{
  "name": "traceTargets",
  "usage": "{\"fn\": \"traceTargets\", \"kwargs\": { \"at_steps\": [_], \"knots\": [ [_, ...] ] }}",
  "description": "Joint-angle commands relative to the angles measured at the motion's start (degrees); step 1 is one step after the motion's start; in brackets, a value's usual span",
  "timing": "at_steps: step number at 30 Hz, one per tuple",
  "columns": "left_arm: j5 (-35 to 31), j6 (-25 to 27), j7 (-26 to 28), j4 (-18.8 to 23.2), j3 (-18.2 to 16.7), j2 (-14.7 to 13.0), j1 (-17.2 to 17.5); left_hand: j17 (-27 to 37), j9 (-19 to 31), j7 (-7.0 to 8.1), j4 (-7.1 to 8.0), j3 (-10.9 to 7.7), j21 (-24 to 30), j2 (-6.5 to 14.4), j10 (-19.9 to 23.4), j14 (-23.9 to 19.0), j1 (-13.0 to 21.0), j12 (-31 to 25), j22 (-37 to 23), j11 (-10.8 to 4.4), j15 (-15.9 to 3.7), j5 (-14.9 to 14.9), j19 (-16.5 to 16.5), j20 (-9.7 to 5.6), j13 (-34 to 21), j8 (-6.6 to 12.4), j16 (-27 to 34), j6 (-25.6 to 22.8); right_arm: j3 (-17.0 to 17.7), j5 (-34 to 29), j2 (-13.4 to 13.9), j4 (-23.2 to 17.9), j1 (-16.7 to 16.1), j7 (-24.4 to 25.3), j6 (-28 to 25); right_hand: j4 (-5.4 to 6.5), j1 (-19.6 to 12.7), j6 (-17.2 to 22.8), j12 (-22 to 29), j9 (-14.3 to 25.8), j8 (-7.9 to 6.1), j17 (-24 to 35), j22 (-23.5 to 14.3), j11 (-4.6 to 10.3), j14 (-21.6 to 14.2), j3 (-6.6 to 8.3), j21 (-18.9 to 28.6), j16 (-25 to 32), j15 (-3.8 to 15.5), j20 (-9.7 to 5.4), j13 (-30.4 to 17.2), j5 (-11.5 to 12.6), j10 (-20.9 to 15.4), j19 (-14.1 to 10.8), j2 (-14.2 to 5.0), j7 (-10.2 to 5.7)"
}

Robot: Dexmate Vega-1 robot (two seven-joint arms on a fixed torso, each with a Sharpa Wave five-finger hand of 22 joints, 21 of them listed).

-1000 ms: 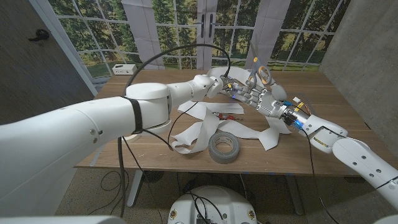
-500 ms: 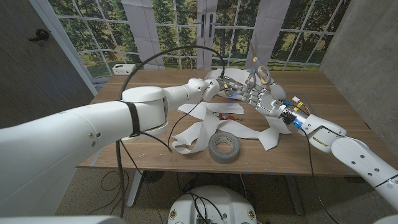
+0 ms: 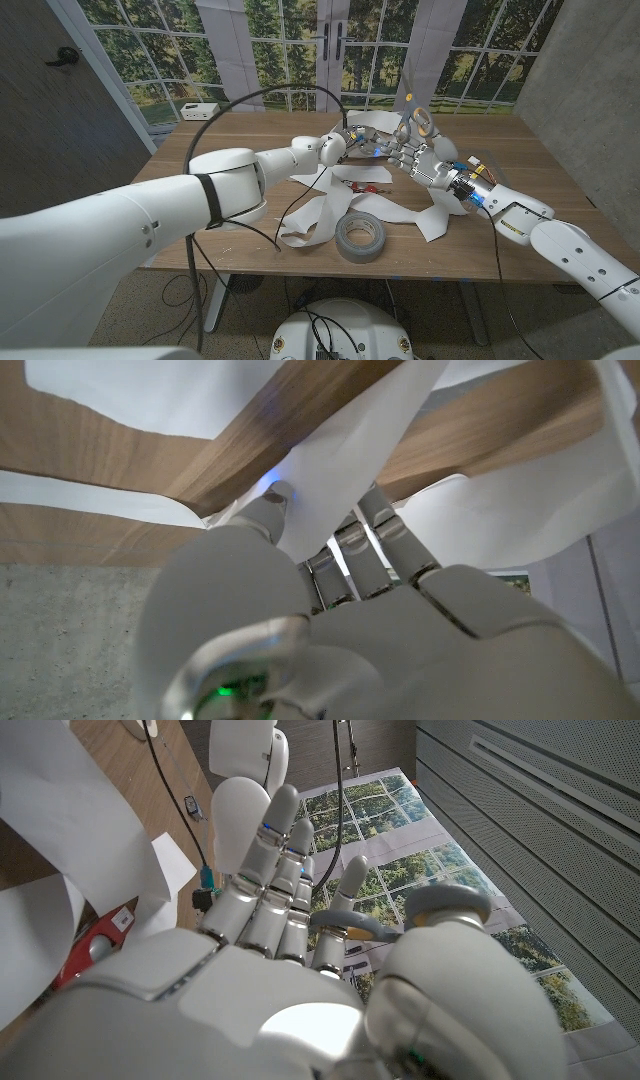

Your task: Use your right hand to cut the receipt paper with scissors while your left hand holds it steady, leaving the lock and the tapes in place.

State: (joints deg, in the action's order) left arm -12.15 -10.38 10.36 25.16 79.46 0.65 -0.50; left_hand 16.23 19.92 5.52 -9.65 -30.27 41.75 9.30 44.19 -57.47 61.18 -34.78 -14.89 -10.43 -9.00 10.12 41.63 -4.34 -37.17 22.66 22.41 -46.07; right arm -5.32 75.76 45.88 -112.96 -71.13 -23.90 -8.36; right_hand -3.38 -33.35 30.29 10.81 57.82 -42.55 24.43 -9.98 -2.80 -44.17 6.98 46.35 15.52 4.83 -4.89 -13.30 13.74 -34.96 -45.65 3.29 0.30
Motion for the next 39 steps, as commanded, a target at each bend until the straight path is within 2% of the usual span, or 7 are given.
{"fn": "traceTargets", "kwargs": {
  "at_steps": [1,13,22,26,32,36,39],
  "knots": [
    [3.8,-4.6,1.4,0.0,-3.3,-1.8,1.3,-0.2,0.0,0.13,0.14,-0.21,0.3,0.1,0.8,-0.1,0.8,0.2,0.0,-0.57,-4.72,0.0,-0.7,-0.69,-0.8,-0.15,-0.5,-0.6,-1.4,0.6,-0.4,1.6,1.5,-1.1,-1.0,-0.37,-0.5,0.5,0.3,-0.1,0.21,0.1,-0.3,0.09,0.3,-0.08,-0.4,0.5,2.59,0.04,-0.1,-0.3,0.1,-0.6,-0.36,1.09],
    [9.4,-9.1,-1.8,0.0,-9.0,-3.3,2.5,-0.2,-0.1,0.46,0.26,-0.1,0.4,0.1,0.7,-0.4,0.9,0.2,0.3,-0.72,-4.73,-0.1,-2.5,-0.58,-1.4,-0.45,-0.9,-0.7,-2.3,1.2,-1.1,3.0,2.5,-2.1,-1.5,-0.88,-1.3,-0.1,0.3,-1.4,1.34,0.0,-0.3,-0.05,0.3,0.03,-0.7,0.5,2.35,0.16,0.0,-0.4,0.2,-0.6,-0.28,2.15],
    [12.9,-9.5,-5.0,0.0,-12.3,-3.4,3.3,-0.1,-0.2,0.71,0.38,-0.03,0.6,0.2,0.5,-0.3,1.0,0.4,0.6,-0.86,-4.73,-0.2,-4.2,-0.11,-1.7,-0.81,-1.2,-0.6,-2.7,0.8,-1.3,3.3,2.7,-1.9,-1.4,-0.89,-1.3,0.0,0.4,-2.3,1.95,0.0,-0.3,-0.2,0.3,-0.02,-0.9,0.6,2.3,0.2,0.0,-0.5,0.2,-0.6,-0.37,2.16],
    [14.9,-9.4,-7.3,0.0,-14.1,-3.2,3.5,0.0,-0.3,1.4,0.48,0.01,0.6,0.3,0.7,-0.1,0.9,0.5,0.8,-1.03,-4.73,-0.2,-5.2,0.4,-1.8,-1.01,-1.4,-0.5,-2.8,0.8,-1.3,3.3,2.5,-1.6,-1.4,-0.87,-1.3,0.1,0.4,-2.7,2.17,0.1,-0.3,-0.05,0.3,-0.03,-1.0,0.6,2.3,0.2,0.1,-0.5,0.3,-0.7,-0.44,2.15],
    [20.1,-9.2,-13.2,0.0,-18.8,-3.0,3.9,0.2,-0.4,1.95,0.41,0.23,0.5,0.1,1.1,0.1,1.0,0.8,1.0,-1.2,-4.8,-0.2,-7.1,0.92,-1.6,-1.08,-1.5,-0.9,-2.6,0.6,-1.2,3.0,1.9,-1.4,-1.1,-0.88,-1.3,0.3,0.4,-3.1,2.41,0.0,-0.3,-0.2,0.3,-0.02,-1.1,0.6,2.31,0.22,0.1,-0.5,0.3,-0.7,-0.55,2.16],
    [25.7,-10.1,-20.9,0.0,-23.9,-3.1,4.3,0.8,-0.5,1.95,0.31,0.67,0.2,0.0,1.6,0.8,1.1,1.3,1.2,-1.21,-4.78,-0.2,-10.0,2.07,-1.2,-1.22,-1.6,-1.2,-2.3,0.4,-0.9,2.6,1.4,-1.1,-1.0,-0.88,-1.3,0.3,0.5,-3.4,2.58,0.1,-0.3,-0.17,0.2,-0.04,-1.1,0.7,2.37,0.24,0.1,-0.5,0.1,-0.7,-0.57,2.08],
    [27.6,-9.7,-23.9,0.0,-26.2,-3.0,4.5,0.9,-0.5,1.91,0.3,0.77,0.2,0.0,1.6,1.0,1.2,1.4,1.2,-1.21,-4.79,-0.2,-10.3,2.08,-1.2,-1.28,-1.6,-1.2,-2.3,0.4,-0.8,2.6,1.2,-1.1,-0.9,-0.9,-1.3,0.4,0.5,-3.4,2.6,0.0,-0.3,-0.23,0.2,-0.05,-1.2,0.7,2.31,0.25,0.1,-0.6,0.2,-0.8,-0.58,2.16]
  ]
}}
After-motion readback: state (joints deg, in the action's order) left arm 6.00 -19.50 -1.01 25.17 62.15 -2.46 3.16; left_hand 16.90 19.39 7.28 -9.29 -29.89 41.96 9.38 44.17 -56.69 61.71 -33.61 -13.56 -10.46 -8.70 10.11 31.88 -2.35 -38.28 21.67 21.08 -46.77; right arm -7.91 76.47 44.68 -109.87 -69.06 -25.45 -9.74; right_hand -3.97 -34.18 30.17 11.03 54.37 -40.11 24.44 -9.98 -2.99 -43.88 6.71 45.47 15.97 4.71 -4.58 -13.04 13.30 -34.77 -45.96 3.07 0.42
